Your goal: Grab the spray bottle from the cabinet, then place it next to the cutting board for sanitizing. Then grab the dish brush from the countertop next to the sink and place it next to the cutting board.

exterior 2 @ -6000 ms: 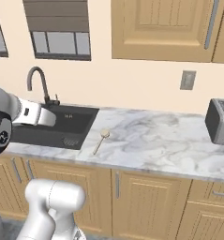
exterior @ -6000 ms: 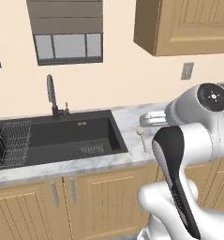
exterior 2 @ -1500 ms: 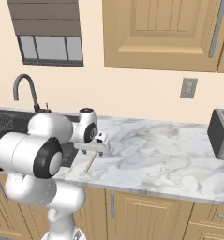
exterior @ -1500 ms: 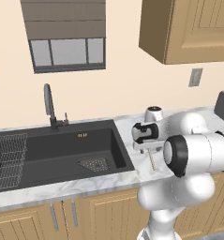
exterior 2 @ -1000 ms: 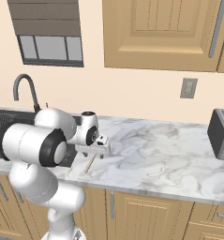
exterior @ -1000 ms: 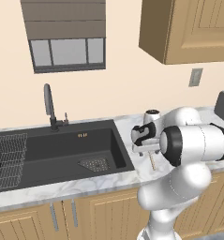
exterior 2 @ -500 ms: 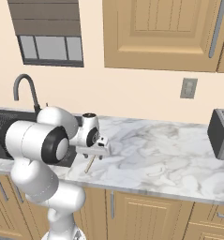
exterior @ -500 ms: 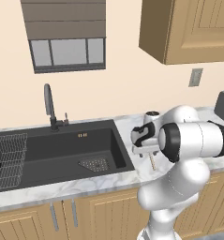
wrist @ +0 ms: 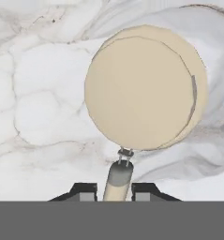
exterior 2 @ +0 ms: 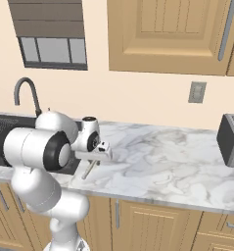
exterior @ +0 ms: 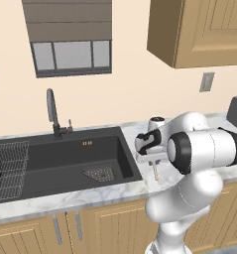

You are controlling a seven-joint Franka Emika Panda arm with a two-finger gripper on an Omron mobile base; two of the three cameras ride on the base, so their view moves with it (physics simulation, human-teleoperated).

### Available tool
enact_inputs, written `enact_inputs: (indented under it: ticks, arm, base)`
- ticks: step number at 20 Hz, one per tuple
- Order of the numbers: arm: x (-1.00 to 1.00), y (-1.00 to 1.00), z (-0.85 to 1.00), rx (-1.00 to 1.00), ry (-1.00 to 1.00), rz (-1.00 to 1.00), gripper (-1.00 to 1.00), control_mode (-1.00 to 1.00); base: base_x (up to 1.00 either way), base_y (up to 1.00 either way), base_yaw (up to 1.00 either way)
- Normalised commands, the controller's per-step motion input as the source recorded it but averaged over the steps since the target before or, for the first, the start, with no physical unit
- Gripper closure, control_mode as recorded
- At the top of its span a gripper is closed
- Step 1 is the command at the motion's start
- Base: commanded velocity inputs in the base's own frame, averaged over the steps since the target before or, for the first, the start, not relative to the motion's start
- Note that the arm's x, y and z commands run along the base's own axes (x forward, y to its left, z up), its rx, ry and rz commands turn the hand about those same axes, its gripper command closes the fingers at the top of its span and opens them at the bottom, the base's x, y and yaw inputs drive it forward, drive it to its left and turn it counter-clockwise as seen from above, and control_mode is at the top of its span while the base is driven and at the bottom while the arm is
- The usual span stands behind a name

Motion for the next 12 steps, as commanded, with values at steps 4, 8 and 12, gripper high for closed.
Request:
enact_inputs:
  ticks: [4, 8, 12]
  arm:
    - [-0.07, 0.87, 0.00, 0.00, 0.00, 0.02, 1.00, -1.00]
    - [-0.03, 0.65, 0.15, 0.00, 0.00, 0.02, 1.00, -1.00]
    - [-0.36, 0.04, 0.79, -0.03, -0.26, 0.00, 1.00, -1.00]
  base:
    - [0.00, 0.00, 0.00]
    - [0.00, 0.00, 0.00]
    - [0.00, 0.00, 0.00]
